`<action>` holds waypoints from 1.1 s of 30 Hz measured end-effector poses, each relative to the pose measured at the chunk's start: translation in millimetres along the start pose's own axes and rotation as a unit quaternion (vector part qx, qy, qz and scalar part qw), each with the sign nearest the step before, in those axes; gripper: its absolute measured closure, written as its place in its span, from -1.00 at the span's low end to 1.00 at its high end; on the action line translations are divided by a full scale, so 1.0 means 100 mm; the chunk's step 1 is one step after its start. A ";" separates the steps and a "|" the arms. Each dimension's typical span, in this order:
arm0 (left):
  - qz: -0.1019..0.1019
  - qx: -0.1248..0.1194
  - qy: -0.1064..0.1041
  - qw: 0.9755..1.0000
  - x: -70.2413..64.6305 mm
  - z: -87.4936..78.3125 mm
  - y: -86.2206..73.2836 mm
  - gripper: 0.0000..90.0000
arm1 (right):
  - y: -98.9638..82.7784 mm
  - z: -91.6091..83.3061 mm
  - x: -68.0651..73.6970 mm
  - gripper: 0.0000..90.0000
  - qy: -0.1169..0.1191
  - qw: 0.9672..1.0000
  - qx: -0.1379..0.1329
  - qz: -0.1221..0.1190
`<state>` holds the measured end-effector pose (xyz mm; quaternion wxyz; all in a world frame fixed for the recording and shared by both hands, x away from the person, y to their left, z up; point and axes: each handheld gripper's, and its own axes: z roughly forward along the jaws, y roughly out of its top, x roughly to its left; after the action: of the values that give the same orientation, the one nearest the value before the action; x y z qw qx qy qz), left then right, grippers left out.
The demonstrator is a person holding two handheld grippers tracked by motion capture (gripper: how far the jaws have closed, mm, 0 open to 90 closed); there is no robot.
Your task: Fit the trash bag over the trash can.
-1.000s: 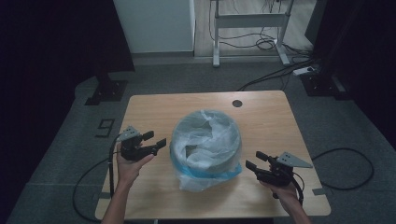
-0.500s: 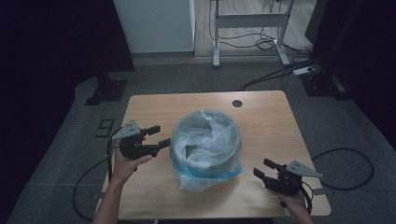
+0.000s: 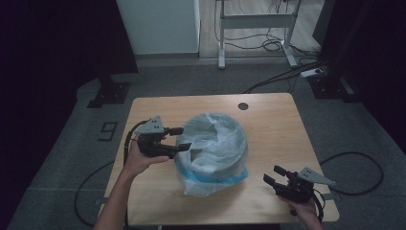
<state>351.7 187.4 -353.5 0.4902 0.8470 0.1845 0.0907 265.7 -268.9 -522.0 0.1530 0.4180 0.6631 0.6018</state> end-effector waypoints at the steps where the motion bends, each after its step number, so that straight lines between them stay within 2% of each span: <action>1: 0.004 0.014 -0.006 1.000 -0.01 0.03 0.03 -0.13 | 0.00 0.00 0.00 -0.28 0.000 1.000 -0.001 0.000; 2: 0.004 0.014 -0.006 1.000 -0.01 0.03 0.03 -0.04 | 0.00 0.00 0.00 -0.28 0.000 1.000 -0.001 0.000; 3: 0.011 0.034 -0.020 0.999 -0.01 0.09 0.06 0.04 | -0.01 -0.01 -0.01 -0.28 0.000 1.000 0.000 0.003; 4: 0.011 0.034 -0.020 0.999 -0.01 0.09 0.06 0.07 | -0.01 -0.01 -0.01 -0.28 0.000 1.000 0.000 0.003; 5: 0.016 0.053 -0.024 0.998 -0.02 0.14 0.10 0.14 | -0.02 0.00 -0.01 -0.27 -0.001 1.000 0.001 0.004; 9: 0.023 0.093 -0.041 0.995 -0.03 0.26 0.17 0.41 | -0.03 0.00 -0.01 -0.27 -0.002 1.000 0.003 0.006; 12: 0.034 0.128 -0.045 0.990 -0.04 0.35 0.21 0.54 | -0.03 0.01 -0.01 -0.26 -0.002 1.000 0.003 0.006; 13: 0.041 0.145 -0.046 0.988 -0.06 0.38 0.23 0.56 | -0.04 0.01 -0.01 -0.26 -0.002 1.000 0.002 0.006; 14: 0.041 0.145 -0.046 0.988 -0.06 0.38 0.23 0.57 | -0.04 0.01 -0.01 -0.26 -0.002 1.000 0.002 0.006; 15: 0.048 0.163 -0.049 0.984 -0.08 0.43 0.25 0.58 | -0.04 0.01 -0.01 -0.26 -0.002 1.000 0.003 0.006; 20: 0.053 0.207 -0.060 0.975 -0.11 0.56 0.27 0.58 | -0.04 0.01 -0.02 -0.26 -0.003 1.000 0.004 0.008; 22: 0.051 0.217 -0.065 0.973 -0.11 0.60 0.26 0.56 | -0.05 0.01 -0.02 -0.26 -0.003 1.000 0.006 0.009; 25: 0.043 0.226 -0.065 0.971 -0.10 0.63 0.25 0.51 | -0.05 0.01 -0.02 -0.26 -0.005 1.000 0.008 0.009; 29: 0.030 0.232 -0.065 0.970 -0.06 0.62 0.23 0.45 | -0.05 0.01 -0.03 -0.26 -0.007 1.000 0.009 0.012; 30: 0.029 0.226 -0.063 0.972 -0.06 0.60 0.23 0.40 | -0.05 0.01 -0.03 -0.26 -0.007 1.000 0.009 0.013; 31: 0.029 0.226 -0.063 0.972 -0.06 0.60 0.23 0.34 | -0.05 0.01 -0.03 -0.26 -0.007 1.000 0.009 0.013; 32: 0.028 0.218 -0.063 0.973 -0.05 0.58 0.23 0.34 | -0.06 0.01 -0.04 -0.26 -0.008 1.000 0.010 0.013; 33: 0.026 0.195 -0.063 0.978 -0.04 0.52 0.25 0.24 | -0.06 0.01 -0.04 -0.26 -0.009 1.000 0.012 0.012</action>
<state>371.0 132.9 -358.6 0.3234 0.9349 0.1457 0.0119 266.8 -270.4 -528.8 0.1468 0.4330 0.6636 0.5922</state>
